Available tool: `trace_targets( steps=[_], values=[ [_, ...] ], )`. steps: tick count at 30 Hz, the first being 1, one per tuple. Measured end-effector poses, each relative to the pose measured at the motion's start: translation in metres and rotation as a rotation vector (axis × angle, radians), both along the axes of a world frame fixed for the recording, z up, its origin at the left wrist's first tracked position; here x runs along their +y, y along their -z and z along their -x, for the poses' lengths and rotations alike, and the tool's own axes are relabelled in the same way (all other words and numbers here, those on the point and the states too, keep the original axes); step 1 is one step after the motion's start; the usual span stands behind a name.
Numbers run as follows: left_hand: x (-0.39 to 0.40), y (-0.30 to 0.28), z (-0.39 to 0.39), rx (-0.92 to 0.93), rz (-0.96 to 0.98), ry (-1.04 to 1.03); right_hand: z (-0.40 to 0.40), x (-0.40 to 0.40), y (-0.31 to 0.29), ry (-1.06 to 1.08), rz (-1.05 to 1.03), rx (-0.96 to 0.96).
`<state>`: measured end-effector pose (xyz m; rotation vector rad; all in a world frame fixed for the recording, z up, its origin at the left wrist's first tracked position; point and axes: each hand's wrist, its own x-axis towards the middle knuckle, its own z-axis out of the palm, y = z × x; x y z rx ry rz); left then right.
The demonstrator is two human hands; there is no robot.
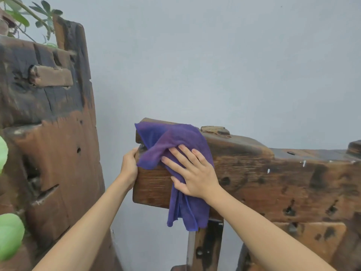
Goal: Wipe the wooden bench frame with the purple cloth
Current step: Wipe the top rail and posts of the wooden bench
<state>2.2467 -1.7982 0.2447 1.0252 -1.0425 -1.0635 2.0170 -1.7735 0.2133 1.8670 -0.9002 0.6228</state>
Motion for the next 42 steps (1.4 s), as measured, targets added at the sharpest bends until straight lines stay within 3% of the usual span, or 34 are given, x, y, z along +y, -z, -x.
trace_targets(
  steps=[8,13,15,18,20,22,25,28,32,34,36,39,42],
  values=[
    [-0.005,0.006,0.003,-0.027,-0.041,-0.059,0.114,0.024,0.006,0.016,0.029,0.032],
    [-0.003,0.011,-0.010,-0.197,-0.048,-0.038,0.207,0.039,0.009,0.161,0.038,-0.187],
    [-0.004,0.008,-0.013,-0.247,-0.072,-0.020,0.253,0.047,0.020,0.294,0.024,-0.409],
    [0.009,-0.004,-0.001,-0.221,-0.096,-0.158,0.291,0.056,0.039,0.401,-0.020,-0.998],
    [0.022,-0.008,0.022,-0.386,-0.015,-0.328,0.286,0.054,0.053,0.450,0.003,-1.329],
    [0.030,-0.004,0.054,-0.607,0.083,-0.581,0.265,0.046,0.064,0.471,0.045,-1.541],
    [0.039,-0.001,0.106,-0.618,0.102,-0.765,0.221,0.035,0.066,0.460,0.059,-1.707],
    [0.041,-0.001,0.153,-0.736,0.187,-0.812,0.168,0.027,0.072,0.416,0.019,-1.573],
    [0.046,-0.001,0.200,-1.180,0.509,-0.645,0.124,0.034,0.086,0.194,-0.109,-0.851],
    [0.048,-0.011,0.221,-1.318,0.640,-0.537,0.151,0.032,0.077,-0.015,-0.117,-0.587],
    [0.052,-0.025,0.231,-1.381,0.689,-0.465,0.180,0.033,0.059,-0.055,-0.136,-0.394],
    [0.057,-0.048,0.258,-1.418,0.693,-0.410,0.229,0.029,0.026,-0.013,-0.093,-0.213],
    [0.062,-0.057,0.305,-1.478,0.667,-0.346,0.280,0.031,-0.001,0.035,-0.065,-0.230]
  ],
)
